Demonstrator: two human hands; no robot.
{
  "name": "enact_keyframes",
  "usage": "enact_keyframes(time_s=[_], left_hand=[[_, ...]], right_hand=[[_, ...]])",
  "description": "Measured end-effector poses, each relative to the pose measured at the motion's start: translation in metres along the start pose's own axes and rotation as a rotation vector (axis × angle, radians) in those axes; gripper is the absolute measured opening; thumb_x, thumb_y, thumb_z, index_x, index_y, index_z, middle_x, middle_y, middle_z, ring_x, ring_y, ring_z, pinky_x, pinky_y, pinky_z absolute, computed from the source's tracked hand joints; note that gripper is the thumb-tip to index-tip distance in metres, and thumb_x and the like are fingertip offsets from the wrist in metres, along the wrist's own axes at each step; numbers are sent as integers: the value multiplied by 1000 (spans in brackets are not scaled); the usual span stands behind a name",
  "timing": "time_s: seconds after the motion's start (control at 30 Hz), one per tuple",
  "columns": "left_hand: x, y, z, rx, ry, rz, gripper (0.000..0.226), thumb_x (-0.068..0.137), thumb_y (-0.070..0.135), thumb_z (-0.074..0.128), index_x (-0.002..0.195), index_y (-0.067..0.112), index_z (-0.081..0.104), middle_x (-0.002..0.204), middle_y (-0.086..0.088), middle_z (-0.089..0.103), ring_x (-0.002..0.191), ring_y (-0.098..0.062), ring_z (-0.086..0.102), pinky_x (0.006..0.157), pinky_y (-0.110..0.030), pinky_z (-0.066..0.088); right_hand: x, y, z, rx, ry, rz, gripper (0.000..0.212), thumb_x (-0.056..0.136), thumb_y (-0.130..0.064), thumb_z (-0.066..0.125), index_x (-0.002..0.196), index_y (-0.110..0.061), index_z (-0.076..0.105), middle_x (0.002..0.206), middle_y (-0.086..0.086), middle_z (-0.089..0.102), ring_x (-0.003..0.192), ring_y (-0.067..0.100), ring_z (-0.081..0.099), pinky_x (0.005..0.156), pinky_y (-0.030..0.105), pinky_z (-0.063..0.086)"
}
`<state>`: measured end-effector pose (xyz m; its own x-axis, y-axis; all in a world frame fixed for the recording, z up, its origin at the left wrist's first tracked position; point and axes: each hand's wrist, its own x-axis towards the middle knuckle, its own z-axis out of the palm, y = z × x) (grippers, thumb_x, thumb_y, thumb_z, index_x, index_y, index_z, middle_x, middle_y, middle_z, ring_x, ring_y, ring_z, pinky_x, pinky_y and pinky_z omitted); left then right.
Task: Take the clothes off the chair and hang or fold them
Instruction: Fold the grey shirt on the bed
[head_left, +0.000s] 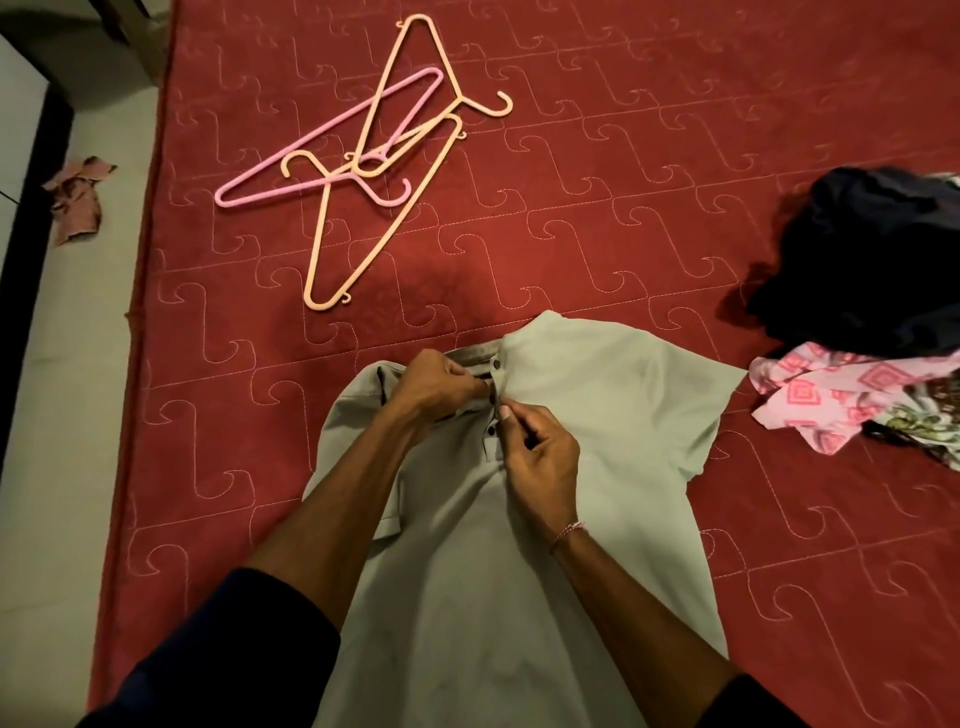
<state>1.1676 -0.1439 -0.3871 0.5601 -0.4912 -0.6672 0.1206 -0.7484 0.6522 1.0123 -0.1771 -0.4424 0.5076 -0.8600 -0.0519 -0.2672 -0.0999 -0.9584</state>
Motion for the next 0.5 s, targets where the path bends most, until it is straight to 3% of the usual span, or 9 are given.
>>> enact_keyframes(time_s=[0.2,0.37,0.5], left_hand=[[2,-1,4,33,54,-26,17,79,18,81,73,3,76,44,7,54,37,-5,42,42,-18,35],[7,-6,8,75,103,-10,8,79,9,75,76,2,77,58,-3,63,49,-13,48,50,-23,42],[6,-5,3,92,44,28,12,82,10,75,71,5,77,54,0,61,46,-11,49,48,-22,42]], right_hand=[[-7,2,7,-150,20,-146,27,97,-18,59,116,-5,74,107,3,71,96,11,67,87,28,56],[-7,5,13,-224,3,-218,23,96,-11,60,114,-5,74,103,5,70,93,22,66,81,41,58],[-4,-1,10,-245,-31,-197,24,97,-19,63,113,-6,75,99,1,69,89,14,65,79,34,58]])
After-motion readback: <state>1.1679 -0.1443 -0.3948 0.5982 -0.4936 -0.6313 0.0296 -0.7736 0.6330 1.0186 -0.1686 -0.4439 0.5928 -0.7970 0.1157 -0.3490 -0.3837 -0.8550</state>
